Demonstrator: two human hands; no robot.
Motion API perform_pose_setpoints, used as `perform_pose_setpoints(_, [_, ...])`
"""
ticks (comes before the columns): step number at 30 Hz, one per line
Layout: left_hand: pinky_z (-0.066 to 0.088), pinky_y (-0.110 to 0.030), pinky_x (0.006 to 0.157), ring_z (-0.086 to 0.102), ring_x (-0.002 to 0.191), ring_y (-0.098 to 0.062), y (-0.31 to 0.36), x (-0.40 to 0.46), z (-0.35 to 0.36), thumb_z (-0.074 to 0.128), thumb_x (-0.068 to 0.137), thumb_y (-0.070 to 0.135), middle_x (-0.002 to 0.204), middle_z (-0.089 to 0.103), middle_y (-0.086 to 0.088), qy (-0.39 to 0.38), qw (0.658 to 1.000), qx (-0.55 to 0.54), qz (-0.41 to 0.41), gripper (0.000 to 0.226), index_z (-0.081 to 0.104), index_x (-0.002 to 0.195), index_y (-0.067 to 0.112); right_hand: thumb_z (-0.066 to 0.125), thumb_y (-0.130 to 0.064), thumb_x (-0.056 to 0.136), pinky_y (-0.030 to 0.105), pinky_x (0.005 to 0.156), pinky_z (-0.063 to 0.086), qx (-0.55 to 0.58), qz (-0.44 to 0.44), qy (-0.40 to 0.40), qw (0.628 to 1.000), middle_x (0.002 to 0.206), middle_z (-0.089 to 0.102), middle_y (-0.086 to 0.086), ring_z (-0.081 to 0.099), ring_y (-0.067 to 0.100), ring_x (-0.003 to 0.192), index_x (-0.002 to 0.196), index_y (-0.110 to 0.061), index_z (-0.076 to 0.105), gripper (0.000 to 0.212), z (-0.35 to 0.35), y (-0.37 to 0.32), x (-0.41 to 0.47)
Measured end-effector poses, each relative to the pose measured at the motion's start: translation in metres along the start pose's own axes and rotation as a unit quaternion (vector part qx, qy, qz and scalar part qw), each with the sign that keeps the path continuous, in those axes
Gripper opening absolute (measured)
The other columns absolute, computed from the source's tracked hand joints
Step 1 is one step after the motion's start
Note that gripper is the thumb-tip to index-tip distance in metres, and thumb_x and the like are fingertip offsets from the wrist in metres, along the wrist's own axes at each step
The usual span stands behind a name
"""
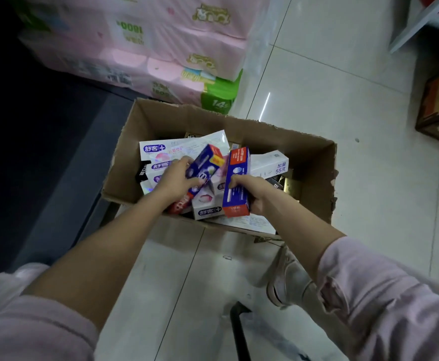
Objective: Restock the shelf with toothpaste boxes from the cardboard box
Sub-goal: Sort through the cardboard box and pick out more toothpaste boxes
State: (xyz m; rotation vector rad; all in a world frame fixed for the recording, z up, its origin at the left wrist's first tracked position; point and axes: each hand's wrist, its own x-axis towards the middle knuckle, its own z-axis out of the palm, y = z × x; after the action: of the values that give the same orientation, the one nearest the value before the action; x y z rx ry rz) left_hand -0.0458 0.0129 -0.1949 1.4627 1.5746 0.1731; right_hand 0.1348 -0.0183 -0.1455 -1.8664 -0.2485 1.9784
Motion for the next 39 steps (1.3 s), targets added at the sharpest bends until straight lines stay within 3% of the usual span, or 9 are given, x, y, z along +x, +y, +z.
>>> perform_pose_setpoints(4, [0.051,-0.049,0.093,0.065,0.1,-0.024,0.026,-0.023,-0.024,0.059,0.092,0.029,0.114,0.066,-0.009,-0.017,0.955,-0.291,-0.057,0.027,0.057,0.117,0.019,0.059,0.0,0.081,0.031,0.059,0.053,-0.042,-0.068,-0.007,0.997,0.109,0.062,0.014,0.063,0.023,0.085,0.125,-0.004,0.042,0.048,0.016,-0.007,-0.017])
perform_pose_setpoints(7, [0.053,-0.042,0.084,0.066,0.088,-0.023,0.055,-0.046,-0.04,0.043,0.098,0.038,0.11,0.067,-0.015,-0.009,0.906,-0.41,-0.102,0.026,0.061,0.1,0.019,0.06,0.002,0.08,0.038,0.074,0.056,-0.051,-0.133,-0.038,0.989,0.114,0.062,0.011,0.064,0.025,0.097,0.124,-0.01,0.039,0.05,0.038,-0.019,-0.04])
perform_pose_setpoints(11, [0.057,-0.03,0.061,0.069,0.065,-0.018,0.086,-0.086,-0.082,0.041,0.098,0.041,0.086,0.072,-0.006,0.002,0.86,-0.499,-0.112,0.036,0.062,0.103,0.013,0.054,0.006,0.083,0.033,0.072,0.054,-0.083,-0.251,-0.064,0.962,0.099,0.061,0.006,0.062,0.019,0.085,0.115,-0.013,0.038,0.04,0.069,-0.039,-0.093])
perform_pose_setpoints(13, [0.059,-0.028,0.058,0.071,0.064,-0.016,0.098,-0.116,-0.11,0.052,0.094,0.037,0.079,0.074,-0.007,-0.017,0.871,-0.486,-0.074,0.031,0.065,0.106,0.012,0.052,-0.006,0.09,0.032,0.074,0.055,-0.077,-0.284,-0.074,0.953,0.098,0.063,0.008,0.064,0.018,0.08,0.11,-0.014,0.044,0.023,0.089,-0.047,-0.123])
perform_pose_setpoints(16, [0.059,-0.027,0.059,0.07,0.063,-0.015,0.114,-0.164,-0.154,0.062,0.089,0.02,0.079,0.073,-0.007,0.013,0.894,-0.448,-0.02,0.025,0.062,0.111,0.008,0.048,-0.039,0.092,0.03,0.07,0.058,-0.046,-0.294,-0.084,0.951,0.097,0.068,0.008,0.07,0.015,0.073,0.119,-0.016,0.05,0.036,0.12,-0.057,-0.177])
perform_pose_setpoints(19, [0.056,-0.025,0.053,0.066,0.053,-0.012,0.125,-0.218,-0.201,0.057,0.091,0.014,0.073,0.07,-0.008,0.082,0.901,-0.426,0.023,0.023,0.056,0.113,0.006,0.039,-0.031,0.098,0.025,0.06,0.054,-0.074,-0.34,-0.105,0.932,0.075,0.069,0.001,0.066,0.01,0.055,0.099,-0.018,0.057,0.023,0.15,-0.062,-0.24])
perform_pose_setpoints(26, [0.053,-0.024,0.058,0.064,0.058,-0.015,0.151,-0.347,-0.294,0.058,0.092,0.024,0.085,0.067,-0.011,0.226,0.897,-0.367,0.102,0.019,0.058,0.105,0.009,0.061,-0.03,0.09,0.024,0.059,0.049,-0.192,-0.491,-0.104,0.843,0.099,0.065,0.008,0.063,0.013,0.07,0.113,-0.008,0.05,0.034,0.221,-0.058,-0.384])
perform_pose_setpoints(32, [0.051,-0.026,0.062,0.062,0.066,-0.019,0.162,-0.441,-0.35,0.057,0.093,0.028,0.086,0.065,-0.009,0.308,0.895,-0.302,0.113,0.021,0.056,0.103,0.01,0.068,-0.028,0.084,0.035,0.082,0.054,-0.194,-0.578,-0.134,0.781,0.105,0.064,0.001,0.065,0.018,0.093,0.114,-0.018,0.043,0.041,0.267,-0.05,-0.454])
perform_pose_setpoints(39, [0.053,-0.026,0.063,0.064,0.067,-0.018,0.131,-0.526,-0.397,0.061,0.083,0.01,0.084,0.068,-0.007,0.339,0.907,-0.231,0.09,0.018,0.06,0.1,0.017,0.049,-0.04,0.092,0.046,0.098,0.047,-0.218,-0.546,-0.177,0.789,0.118,0.061,0.009,0.061,0.026,0.107,0.123,-0.013,0.042,0.041,0.33,-0.049,-0.484])
